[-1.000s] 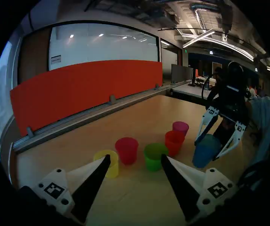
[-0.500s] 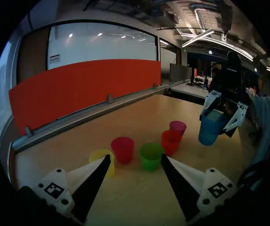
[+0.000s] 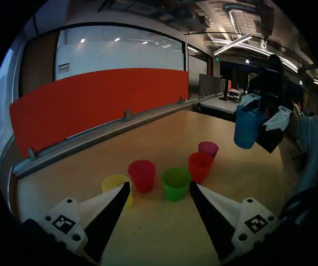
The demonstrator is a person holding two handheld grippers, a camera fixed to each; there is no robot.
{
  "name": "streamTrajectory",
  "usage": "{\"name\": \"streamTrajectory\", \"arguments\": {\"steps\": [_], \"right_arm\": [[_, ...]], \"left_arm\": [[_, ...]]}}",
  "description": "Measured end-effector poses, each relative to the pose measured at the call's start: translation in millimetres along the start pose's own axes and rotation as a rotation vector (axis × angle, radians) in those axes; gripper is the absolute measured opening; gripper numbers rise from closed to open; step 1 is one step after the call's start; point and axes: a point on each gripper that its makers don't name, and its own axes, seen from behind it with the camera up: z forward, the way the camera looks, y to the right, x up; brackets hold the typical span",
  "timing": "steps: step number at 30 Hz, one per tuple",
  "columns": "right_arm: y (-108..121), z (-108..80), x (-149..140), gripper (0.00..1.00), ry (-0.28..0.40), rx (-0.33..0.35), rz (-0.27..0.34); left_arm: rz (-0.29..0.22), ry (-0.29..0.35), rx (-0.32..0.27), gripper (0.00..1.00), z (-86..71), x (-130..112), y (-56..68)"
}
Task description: Pour water
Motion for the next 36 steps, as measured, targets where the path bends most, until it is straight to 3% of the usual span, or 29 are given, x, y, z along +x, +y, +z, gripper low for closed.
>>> {"name": "streamTrajectory", "arguments": {"steps": [9, 17, 36], "right_arm": [[15.5, -8.1, 45.5, 0.91, 0.094, -0.041, 0.000], [31.6, -12.1, 72.9, 0.91, 0.137, -0.085, -0.022], [54.0, -11.6, 106.7, 0.91, 0.159, -0.133, -0.049]], "left_arm": [[0.005, -0.014, -0.012, 1.00, 6.1, -4.7, 5.6], [0.030, -0.047, -0.036, 1.00, 16.8, -14.1, 14.7], [0.039, -0.133, -0.097, 1.00, 68.9, -44.7, 34.1]]}}
